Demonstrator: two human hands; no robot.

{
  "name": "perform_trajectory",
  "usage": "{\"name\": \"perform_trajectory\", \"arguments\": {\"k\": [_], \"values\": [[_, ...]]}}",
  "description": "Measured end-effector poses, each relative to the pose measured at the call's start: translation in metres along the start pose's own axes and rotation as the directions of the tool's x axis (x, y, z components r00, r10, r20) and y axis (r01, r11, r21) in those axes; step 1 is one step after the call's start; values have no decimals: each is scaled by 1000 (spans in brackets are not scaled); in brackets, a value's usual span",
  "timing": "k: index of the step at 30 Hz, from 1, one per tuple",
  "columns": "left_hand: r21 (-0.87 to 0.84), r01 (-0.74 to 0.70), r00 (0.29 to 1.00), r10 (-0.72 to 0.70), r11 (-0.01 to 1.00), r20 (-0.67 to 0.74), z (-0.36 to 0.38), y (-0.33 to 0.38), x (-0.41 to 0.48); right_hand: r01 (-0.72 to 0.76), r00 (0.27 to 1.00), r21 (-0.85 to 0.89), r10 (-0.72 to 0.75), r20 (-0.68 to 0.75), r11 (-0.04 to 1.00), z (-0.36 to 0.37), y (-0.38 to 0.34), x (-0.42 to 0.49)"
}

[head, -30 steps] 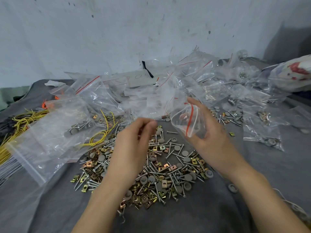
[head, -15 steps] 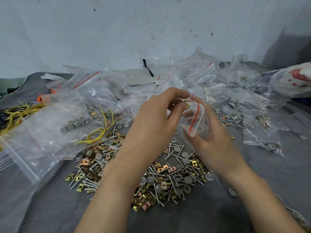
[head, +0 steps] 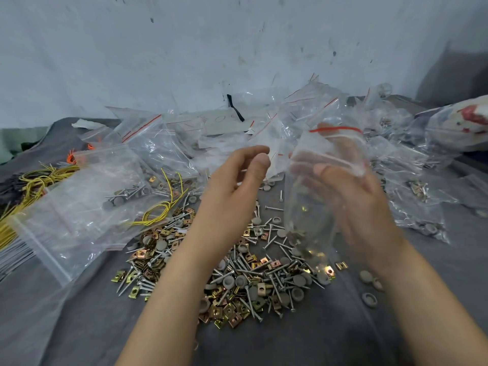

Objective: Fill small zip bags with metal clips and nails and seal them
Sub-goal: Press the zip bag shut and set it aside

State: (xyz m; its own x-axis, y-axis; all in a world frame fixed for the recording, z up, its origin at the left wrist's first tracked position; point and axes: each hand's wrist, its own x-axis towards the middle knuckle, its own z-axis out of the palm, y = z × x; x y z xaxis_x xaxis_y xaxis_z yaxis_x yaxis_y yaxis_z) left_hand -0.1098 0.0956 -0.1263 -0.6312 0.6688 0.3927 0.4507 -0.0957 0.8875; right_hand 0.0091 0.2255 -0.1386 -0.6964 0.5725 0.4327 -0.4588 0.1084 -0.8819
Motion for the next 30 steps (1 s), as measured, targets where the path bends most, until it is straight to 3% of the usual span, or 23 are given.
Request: {"name": "perform_trajectory", "arguments": {"k": [4, 6, 8, 10, 12, 15, 18, 21, 25, 30], "values": [[-133, 79, 986, -58, 988, 153, 0, -8, 0, -137, 989, 320, 111, 96, 938, 8, -7, 0], [-102, 83, 974, -59, 991, 217, 0, -9, -2, -217, 976, 463, 173, 135, 859, 10, -7, -1], [-38, 96, 972, -85, 995, 219, 3, -10, -4, -279, 960, 499, 240, 143, 820, 10, -2, 0], [-5, 102, 970, -98, 995, 223, 4, -10, -5, -297, 955, 442, 273, 119, 847, 9, 1, 1], [9, 10, 978, -11, 1000, 207, 2, -6, -6, -272, 962, 360, 263, 74, 892, 8, 1, 4], [-17, -172, 985, 172, 985, 17, 4, 1, -4, -119, 988, 116, 129, -85, 986, 5, 0, 9], [-70, -80, 992, 72, 994, -100, 9, 3, -9, -103, 968, -49, 89, -233, 993, 5, 6, 8], [55, -163, 974, 169, 985, -153, 3, 3, -9, 8, 981, -180, -43, -189, 984, 2, 2, 9], [-16, -59, 986, 56, 998, -157, 0, -3, -11, 49, 963, -163, -90, -253, 985, 1, 1, 9], [-4, -48, 988, 47, 999, -147, 8, -6, -12, 109, 929, -243, -186, -321, 964, -1, -6, 9]]}}
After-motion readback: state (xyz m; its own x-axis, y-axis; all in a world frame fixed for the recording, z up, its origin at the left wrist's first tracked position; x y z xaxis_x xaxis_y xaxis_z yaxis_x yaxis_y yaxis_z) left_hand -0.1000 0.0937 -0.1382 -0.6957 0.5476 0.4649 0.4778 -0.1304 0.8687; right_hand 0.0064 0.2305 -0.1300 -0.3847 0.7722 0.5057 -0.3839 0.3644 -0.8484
